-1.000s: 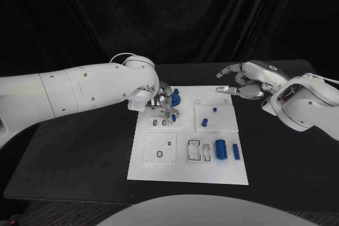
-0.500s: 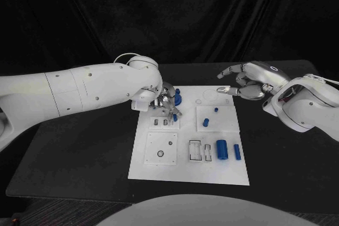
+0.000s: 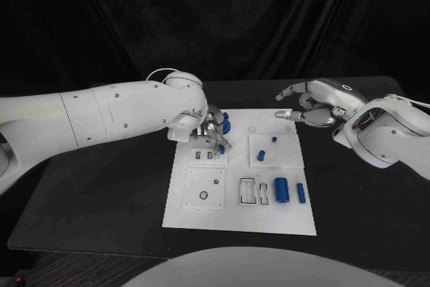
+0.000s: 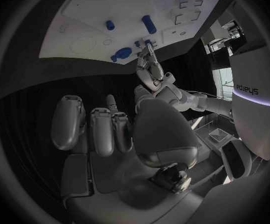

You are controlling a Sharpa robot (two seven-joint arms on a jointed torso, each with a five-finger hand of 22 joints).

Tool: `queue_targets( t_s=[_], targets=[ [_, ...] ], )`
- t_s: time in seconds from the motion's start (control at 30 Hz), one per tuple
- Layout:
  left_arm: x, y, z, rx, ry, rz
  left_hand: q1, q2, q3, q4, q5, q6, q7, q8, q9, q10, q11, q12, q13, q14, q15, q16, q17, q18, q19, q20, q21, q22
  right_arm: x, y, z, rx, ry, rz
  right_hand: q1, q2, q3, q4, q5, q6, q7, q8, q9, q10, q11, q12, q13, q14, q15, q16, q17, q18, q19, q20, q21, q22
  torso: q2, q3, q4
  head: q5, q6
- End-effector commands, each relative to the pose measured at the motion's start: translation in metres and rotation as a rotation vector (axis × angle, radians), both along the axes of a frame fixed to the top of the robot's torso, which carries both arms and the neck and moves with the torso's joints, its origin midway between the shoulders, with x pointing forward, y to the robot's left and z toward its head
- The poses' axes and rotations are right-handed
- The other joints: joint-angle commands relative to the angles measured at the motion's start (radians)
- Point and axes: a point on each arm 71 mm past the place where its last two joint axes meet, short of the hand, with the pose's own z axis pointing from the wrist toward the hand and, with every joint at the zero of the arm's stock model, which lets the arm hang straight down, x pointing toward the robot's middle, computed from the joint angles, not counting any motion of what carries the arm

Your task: Assemble the parts on the task board

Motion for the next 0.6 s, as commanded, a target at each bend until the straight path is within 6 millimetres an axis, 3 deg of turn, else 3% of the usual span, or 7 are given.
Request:
queue_targets(
  t_s=[0.03, 0.43, 0.53, 0.6],
  targets=[
    [-0.0021, -0.0028, -0.0014, -0.005, 0.017, -0.022, 0.001, -0.011, 0.010, -0.006, 0.000, 0.013, -0.001, -0.006, 0.003, 0.106, -0.009, 0.003, 0.261, 0.108, -0.008, 0.003, 0.263, -0.008, 0.083, -0.008, -0.003, 0.245, 0.0000, 0.0000, -0.0016, -0.007, 0.005, -0.005, 0.007, 0.002, -0.003, -0.005, 0.004, 0.008, -0.002, 0.002, -0.002, 0.092, 0.006, -0.005, 0.247, 0.071, 0.010, -0.004, 0.096, -0.009, -0.005, 0.005, -0.007, 0.171, 0.000, -0.0001, 0.0002, 0.000, 0.000],
    [-0.0025, -0.0033, -0.0035, -0.002, 0.024, -0.025, 0.021, -0.021, 0.057, -0.044, 0.019, 0.019, -0.006, -0.033, 0.020, 0.106, -0.014, 0.003, 0.261, 0.108, -0.013, 0.003, 0.263, -0.008, 0.082, -0.014, -0.005, 0.243, 0.0000, 0.0008, -0.0024, -0.010, 0.011, -0.005, 0.038, 0.007, -0.003, -0.019, 0.053, 0.015, -0.001, -0.004, -0.014, 0.091, 0.006, -0.006, 0.245, 0.071, 0.010, -0.005, 0.094, -0.008, -0.006, 0.007, -0.010, 0.170, 0.000, -0.0006, 0.0004, 0.003, 0.000],
    [-0.0026, -0.0032, -0.0040, -0.004, 0.025, -0.024, 0.031, -0.025, 0.086, -0.065, 0.038, 0.019, -0.007, -0.046, 0.026, 0.106, -0.015, 0.003, 0.261, 0.108, -0.014, 0.003, 0.263, -0.008, 0.082, -0.016, -0.005, 0.244, -0.0001, 0.0005, -0.0024, -0.010, 0.012, -0.006, 0.040, 0.007, -0.003, -0.020, 0.056, 0.016, -0.001, -0.004, -0.015, 0.091, 0.007, -0.006, 0.245, 0.071, 0.010, -0.005, 0.093, -0.008, -0.006, 0.007, -0.011, 0.170, 0.000, -0.0008, 0.0005, 0.004, 0.000],
    [-0.0026, -0.0030, -0.0042, -0.005, 0.024, -0.024, 0.033, -0.033, 0.114, -0.080, 0.069, 0.019, -0.006, -0.058, 0.032, 0.106, -0.015, 0.003, 0.261, 0.108, -0.015, 0.003, 0.263, -0.007, 0.081, -0.016, -0.006, 0.243, -0.0002, 0.0003, -0.0025, -0.011, 0.013, -0.006, 0.040, 0.007, -0.003, -0.020, 0.056, 0.016, -0.001, -0.004, -0.015, 0.091, 0.007, -0.006, 0.245, 0.071, 0.010, -0.005, 0.093, -0.008, -0.006, 0.007, -0.011, 0.170, 0.000, -0.0007, 0.0006, 0.005, 0.000]
  ],
)
